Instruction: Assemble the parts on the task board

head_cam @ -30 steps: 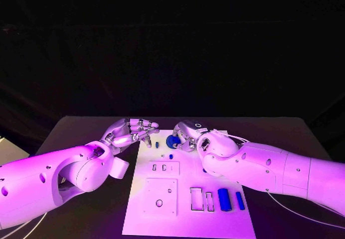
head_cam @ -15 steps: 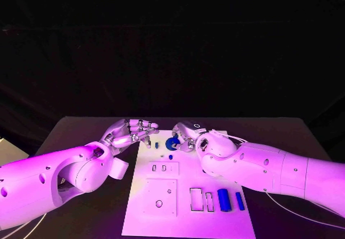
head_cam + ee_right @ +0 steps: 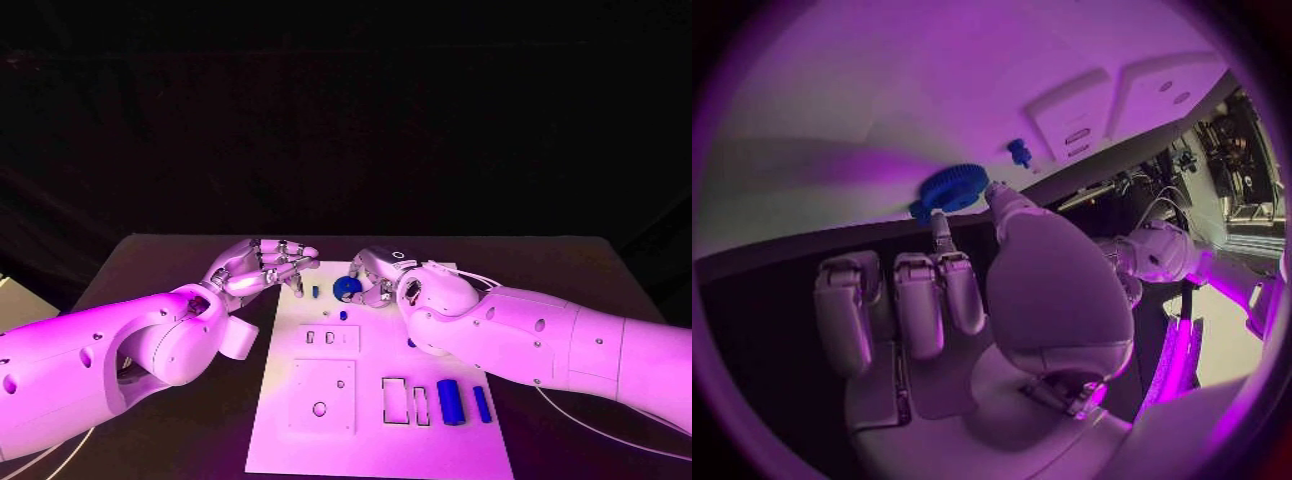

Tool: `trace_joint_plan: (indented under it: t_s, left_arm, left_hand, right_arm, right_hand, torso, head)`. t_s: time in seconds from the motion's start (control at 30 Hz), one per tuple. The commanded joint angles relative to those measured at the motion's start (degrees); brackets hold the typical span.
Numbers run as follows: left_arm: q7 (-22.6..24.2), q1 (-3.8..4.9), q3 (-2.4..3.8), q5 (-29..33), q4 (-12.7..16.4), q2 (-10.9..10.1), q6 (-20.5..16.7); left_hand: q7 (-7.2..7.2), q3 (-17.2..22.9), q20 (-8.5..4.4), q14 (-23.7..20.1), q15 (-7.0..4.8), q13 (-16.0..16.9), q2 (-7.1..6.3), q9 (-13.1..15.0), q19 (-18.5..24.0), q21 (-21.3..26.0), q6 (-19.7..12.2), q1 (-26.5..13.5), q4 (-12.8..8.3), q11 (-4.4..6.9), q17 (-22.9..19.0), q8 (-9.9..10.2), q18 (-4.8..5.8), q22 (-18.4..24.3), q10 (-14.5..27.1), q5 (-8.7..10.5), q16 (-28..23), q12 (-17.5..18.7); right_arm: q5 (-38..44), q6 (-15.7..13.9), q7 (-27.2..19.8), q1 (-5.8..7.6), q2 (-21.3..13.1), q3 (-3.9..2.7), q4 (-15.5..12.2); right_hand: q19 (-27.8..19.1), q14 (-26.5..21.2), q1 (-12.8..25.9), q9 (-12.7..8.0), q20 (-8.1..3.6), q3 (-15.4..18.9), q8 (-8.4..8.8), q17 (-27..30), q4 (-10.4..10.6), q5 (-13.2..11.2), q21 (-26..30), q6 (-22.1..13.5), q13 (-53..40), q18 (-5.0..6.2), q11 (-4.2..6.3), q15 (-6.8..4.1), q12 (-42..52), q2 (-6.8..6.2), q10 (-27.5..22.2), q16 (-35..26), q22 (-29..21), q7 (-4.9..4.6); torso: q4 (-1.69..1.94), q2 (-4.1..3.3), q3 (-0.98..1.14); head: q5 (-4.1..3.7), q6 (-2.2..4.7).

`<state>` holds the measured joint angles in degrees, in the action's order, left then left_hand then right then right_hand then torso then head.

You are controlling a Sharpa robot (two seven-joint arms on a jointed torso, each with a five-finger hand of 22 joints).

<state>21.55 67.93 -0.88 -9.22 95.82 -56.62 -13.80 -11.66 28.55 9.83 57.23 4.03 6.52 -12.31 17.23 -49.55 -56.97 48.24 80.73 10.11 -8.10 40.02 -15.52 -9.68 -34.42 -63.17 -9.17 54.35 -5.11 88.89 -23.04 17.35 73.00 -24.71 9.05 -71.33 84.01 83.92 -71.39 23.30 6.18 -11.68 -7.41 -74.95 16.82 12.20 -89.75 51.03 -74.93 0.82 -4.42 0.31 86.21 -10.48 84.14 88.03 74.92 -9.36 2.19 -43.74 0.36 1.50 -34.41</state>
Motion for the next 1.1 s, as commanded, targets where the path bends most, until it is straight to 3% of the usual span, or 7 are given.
trace_joint_plan:
  t_s: [0.03, 0.2, 0.37, 0.6, 0.7, 0.9, 1.1]
  left_arm:
    - [0.3, 0.07, 0.04, 0.0, 0.1, 0.0, 0.9]
    - [0.3, 0.07, 0.04, 0.0, 0.0, -0.2, 0.9]
    - [0.4, 0.06, 0.04, 0.0, -0.3, -0.3, 0.9]
    - [0.5, 0.05, 0.03, 0.1, -1.1, -0.1, 1.0]
    - [0.5, 0.04, 0.03, 0.1, -1.2, 0.0, 1.0]
    - [0.6, 0.03, 0.02, 0.1, -1.5, 0.4, 1.2]
    - [0.6, 0.01, 0.02, 0.0, -1.7, 0.7, 1.3]
  left_hand:
    - [-0.02, 0.3, -0.02, -0.3, 0.14, 0.1, 0.09, 0.1, 0.5, -0.3, -0.4, 0.1, 0.0, -0.03, 0.0, 0.0, -0.83, -0.1, 0.5, 0.18, 0.3, 0.3]
    - [-0.02, 0.3, -0.02, -0.3, 0.14, 0.1, 0.09, 0.1, 0.5, -0.3, -0.4, 0.1, 0.0, -0.03, 0.0, 0.0, -0.83, -0.1, 0.5, 0.18, 0.3, 0.3]
    - [-0.02, 0.3, -0.02, -0.3, 0.14, 0.1, 0.09, 0.1, 0.5, -0.3, -0.4, 0.1, 0.0, -0.03, 0.0, 0.0, -0.83, -0.1, 0.5, 0.18, 0.3, 0.3]
    - [-0.05, 0.4, -0.01, -0.4, 0.16, 0.1, 0.09, 0.1, 0.6, -0.4, -0.5, 0.2, 0.0, -0.06, -0.1, 0.0, -0.83, -0.1, 0.6, 0.18, 0.3, 0.4]
    - [-0.05, 0.4, -0.01, -0.4, 0.16, 0.1, 0.09, 0.1, 0.6, -0.4, -0.5, 0.2, 0.0, -0.06, -0.1, 0.0, -0.83, -0.1, 0.6, 0.18, 0.3, 0.4]
    - [-0.05, 0.4, -0.01, -0.4, 0.16, 0.1, 0.09, 0.1, 0.6, -0.4, -0.5, 0.2, 0.0, -0.06, -0.1, 0.0, -0.83, -0.1, 0.6, 0.18, 0.3, 0.4]
    - [-0.03, 0.4, 0.0, -0.4, 0.16, 0.1, 0.11, 0.2, 0.7, -0.5, -0.5, 0.2, -0.1, -0.05, -0.1, 0.0, -0.83, -0.2, 0.6, 0.17, 0.3, 0.3]
  right_arm:
    - [-0.6, -0.8, -1.1, -0.02, -0.8, 0.01, -0.7]
    - [-3.4, -9.5, -5.5, 0.41, -5.6, -0.3, -4.9]
    - [-8.9, -12.0, -10.9, 2.05, -11.5, -0.68, -9.9]
    - [-18.5, -3.9, -19.5, 4.43, -20.2, -0.85, -12.4]
    - [-20.1, -0.8, -22.1, 4.71, -22.6, -0.84, -11.8]
    - [-21.1, 3.0, -25.1, 4.56, -26.3, -0.71, -10.4]
    - [-20.7, 5.1, -25.7, 3.27, -27.9, -0.44, -7.9]
  right_hand:
    - [6.0, 4.9, 0.0, 0.0, 0.26, 0.2, -0.1, -9.5, -0.2, 0.6, -0.3, 0.6, -11.8, -0.82, -0.11, 0.05, 0.3, 0.57, 2.9, 0.3, 15.1, 0.09]
    - [6.0, 4.9, -1.0, -0.1, 0.14, -0.1, 0.12, -9.6, -0.5, 1.3, -0.3, 0.6, -12.0, -0.82, -0.02, -0.06, 0.5, 0.51, 3.1, 0.3, 15.1, 0.14]
    - [6.0, 4.9, -2.4, -0.2, 0.13, -0.5, 0.48, -9.6, -0.7, 0.4, -0.3, 0.4, -11.9, -0.82, -0.09, -0.02, 0.3, 0.53, 2.9, 0.3, 15.1, 0.06]
    - [6.0, 4.7, -7.8, -0.5, 0.19, -2.7, 1.03, -9.2, -2.4, -0.8, -0.3, 0.8, -10.9, -0.82, -0.17, 0.04, -1.0, -0.03, 1.8, 0.1, 15.1, -0.06]
    - [6.0, 4.8, -9.4, -0.7, 0.21, -2.4, 1.38, -9.6, -3.2, -0.9, -0.3, 0.6, -10.6, -0.82, -0.17, 0.06, -1.4, -1.52, 1.5, 0.2, 15.1, -0.05]
    - [6.0, 4.9, -12.1, -0.9, 0.13, -1.5, 1.91, -10.2, -4.2, -0.5, -0.3, 0.2, -10.4, -0.82, -0.02, -0.07, -1.7, -2.5, 1.2, 0.4, 15.1, 0.14]
    - [6.0, 4.9, -13.7, -1.0, 0.06, -1.3, 2.31, -10.3, -4.7, -0.1, -0.3, -0.3, -10.3, -0.82, 0.03, -0.12, -1.8, -2.37, 1.2, 0.4, 15.1, 0.14]
  torso:
    - [-0.04, 0.06, 0.02]
    - [-0.35, 0.26, 0.09]
    - [-0.8, 0.55, 0.22]
    - [-1.97, 1.19, 0.56]
    - [-2.3, 1.29, 0.83]
    - [-2.46, 1.34, 1.17]
    - [-2.48, 1.28, 1.14]
  head:
    - [0.04, 0.01]
    - [0.18, 0.17]
    - [0.13, 0.28]
    - [0.28, 0.4]
    - [0.41, 0.28]
    - [0.2, 0.0]
    - [0.09, -0.21]
